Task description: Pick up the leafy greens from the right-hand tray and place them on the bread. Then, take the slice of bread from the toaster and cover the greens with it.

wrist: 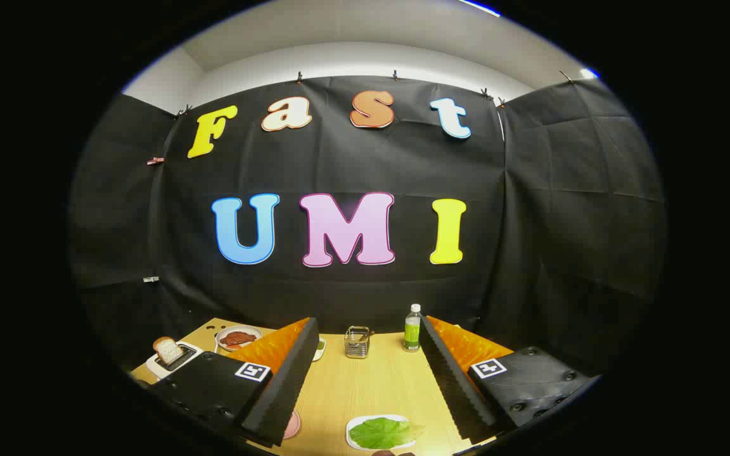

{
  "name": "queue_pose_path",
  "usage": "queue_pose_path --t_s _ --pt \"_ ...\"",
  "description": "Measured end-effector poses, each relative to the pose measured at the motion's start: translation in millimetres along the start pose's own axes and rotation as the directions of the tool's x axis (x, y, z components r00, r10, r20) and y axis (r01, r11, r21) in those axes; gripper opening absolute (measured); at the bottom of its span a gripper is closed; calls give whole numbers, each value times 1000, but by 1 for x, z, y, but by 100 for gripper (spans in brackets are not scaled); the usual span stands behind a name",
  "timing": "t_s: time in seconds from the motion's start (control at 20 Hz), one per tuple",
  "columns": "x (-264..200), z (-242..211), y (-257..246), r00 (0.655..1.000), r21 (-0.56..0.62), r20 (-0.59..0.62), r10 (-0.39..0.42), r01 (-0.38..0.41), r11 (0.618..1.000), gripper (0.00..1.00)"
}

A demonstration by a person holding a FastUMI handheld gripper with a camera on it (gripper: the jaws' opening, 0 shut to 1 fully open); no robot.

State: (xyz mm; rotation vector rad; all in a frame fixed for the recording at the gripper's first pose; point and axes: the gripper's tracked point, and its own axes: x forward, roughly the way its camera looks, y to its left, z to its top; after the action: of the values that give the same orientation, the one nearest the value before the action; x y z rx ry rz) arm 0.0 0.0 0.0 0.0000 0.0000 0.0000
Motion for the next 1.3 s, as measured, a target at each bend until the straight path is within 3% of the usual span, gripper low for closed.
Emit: queue_pose_path --t_s 0.5,1.0,1.3 --pt "-15 -13 8 997 1 -17 -73 73 997 98" --pt "-4 -42 -4 997 15 -75 -13 14 1000 98" --pt "4 -108 -10 980 -12 -198 18 -21 1000 98"
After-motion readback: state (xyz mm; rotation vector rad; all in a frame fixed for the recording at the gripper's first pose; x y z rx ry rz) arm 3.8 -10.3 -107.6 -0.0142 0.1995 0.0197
